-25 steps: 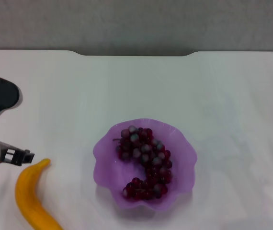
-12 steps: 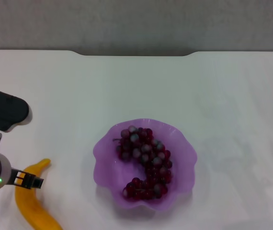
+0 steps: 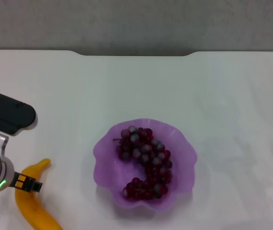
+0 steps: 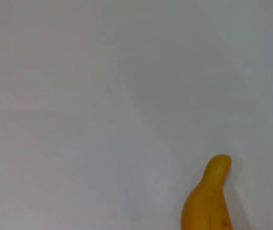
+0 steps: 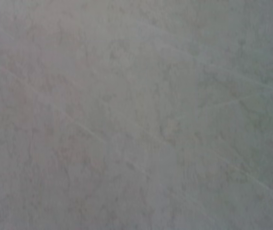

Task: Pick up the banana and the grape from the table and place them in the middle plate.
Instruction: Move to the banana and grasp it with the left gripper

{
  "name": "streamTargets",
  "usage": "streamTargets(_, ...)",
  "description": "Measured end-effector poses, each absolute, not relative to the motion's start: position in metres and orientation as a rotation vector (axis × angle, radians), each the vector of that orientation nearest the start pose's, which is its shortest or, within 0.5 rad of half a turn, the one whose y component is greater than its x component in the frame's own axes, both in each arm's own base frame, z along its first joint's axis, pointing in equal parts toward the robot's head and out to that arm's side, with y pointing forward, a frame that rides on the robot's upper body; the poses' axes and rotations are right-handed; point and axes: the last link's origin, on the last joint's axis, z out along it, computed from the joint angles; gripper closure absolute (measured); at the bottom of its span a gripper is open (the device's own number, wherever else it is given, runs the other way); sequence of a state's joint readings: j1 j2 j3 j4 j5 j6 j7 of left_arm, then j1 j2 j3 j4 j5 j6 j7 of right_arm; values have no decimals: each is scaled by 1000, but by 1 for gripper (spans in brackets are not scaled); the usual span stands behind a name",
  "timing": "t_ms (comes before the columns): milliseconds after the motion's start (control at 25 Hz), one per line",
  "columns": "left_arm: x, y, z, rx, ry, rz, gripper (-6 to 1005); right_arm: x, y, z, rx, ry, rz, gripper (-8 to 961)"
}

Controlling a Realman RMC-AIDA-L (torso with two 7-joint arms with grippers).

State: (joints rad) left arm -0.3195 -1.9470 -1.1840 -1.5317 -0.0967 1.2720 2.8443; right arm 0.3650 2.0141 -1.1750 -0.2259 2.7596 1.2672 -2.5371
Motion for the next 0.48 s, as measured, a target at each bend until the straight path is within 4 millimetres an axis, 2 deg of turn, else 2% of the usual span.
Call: streamTargets(480,-247,316,-18,-1937,-1080,581,216,344,329,55,-1567,582,947,72)
